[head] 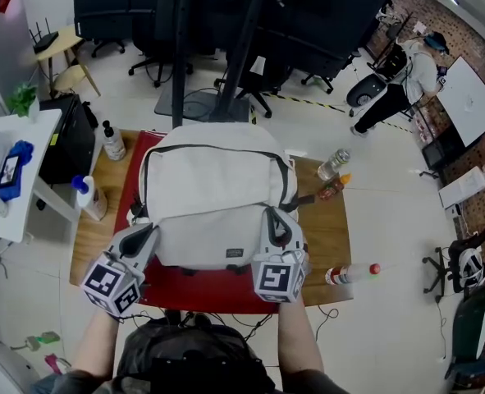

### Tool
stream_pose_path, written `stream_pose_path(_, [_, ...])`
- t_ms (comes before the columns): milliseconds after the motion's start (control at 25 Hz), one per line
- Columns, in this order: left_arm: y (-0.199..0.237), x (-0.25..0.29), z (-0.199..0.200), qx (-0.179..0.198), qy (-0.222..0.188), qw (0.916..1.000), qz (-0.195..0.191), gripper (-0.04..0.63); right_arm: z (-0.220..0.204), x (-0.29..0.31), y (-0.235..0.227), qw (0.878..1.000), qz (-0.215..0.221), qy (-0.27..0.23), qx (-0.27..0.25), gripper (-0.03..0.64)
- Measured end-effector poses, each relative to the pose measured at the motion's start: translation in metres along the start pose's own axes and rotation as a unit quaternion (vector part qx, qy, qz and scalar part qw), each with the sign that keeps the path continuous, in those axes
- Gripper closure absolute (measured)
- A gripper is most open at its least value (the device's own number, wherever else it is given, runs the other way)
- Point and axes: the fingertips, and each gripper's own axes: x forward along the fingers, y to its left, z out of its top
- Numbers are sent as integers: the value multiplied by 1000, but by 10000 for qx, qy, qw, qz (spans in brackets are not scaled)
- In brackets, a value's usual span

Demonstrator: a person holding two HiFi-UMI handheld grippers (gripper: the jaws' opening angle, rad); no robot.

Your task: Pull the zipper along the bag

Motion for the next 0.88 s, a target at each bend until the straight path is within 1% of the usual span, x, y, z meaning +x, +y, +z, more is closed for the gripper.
stream_pose_path(80, [-1, 2, -2, 51, 17, 10000, -47, 546, -14, -3, -22, 9996, -213, 168, -20, 552])
stream_pose_path(240, [-3, 4, -4, 87, 37, 9999, -66, 546, -19, -3, -28, 9991, -231, 202, -289, 551])
stream_pose_path(400, [-4, 4, -2, 35, 86, 10000, 24, 546, -24, -3, -22, 9996, -191, 182, -31, 551])
stream_pose_path(480, [-3, 6, -4, -105, 110, 9999, 49, 545, -23, -6, -16, 9996, -122, 113, 249, 551])
stream_pose_path(560, [-1, 7, -7, -167, 141, 9997, 106, 545, -22, -13, -11, 9978, -55, 18, 659, 551])
stream_pose_path(680, [0, 9, -8, -2, 212, 9995, 247, 537, -21, -19, -3, 9922, 113, -65, 1236, 551])
stream_pose_path(800, [0, 8, -9, 158, 325, 9984, 439, 513, -19, -21, 1, 9825, 179, -325, 1825, 544])
stream_pose_path(880, [3, 6, -7, 192, 339, 9974, 605, 457, -25, -22, 6, 9747, 265, -313, 2198, 405])
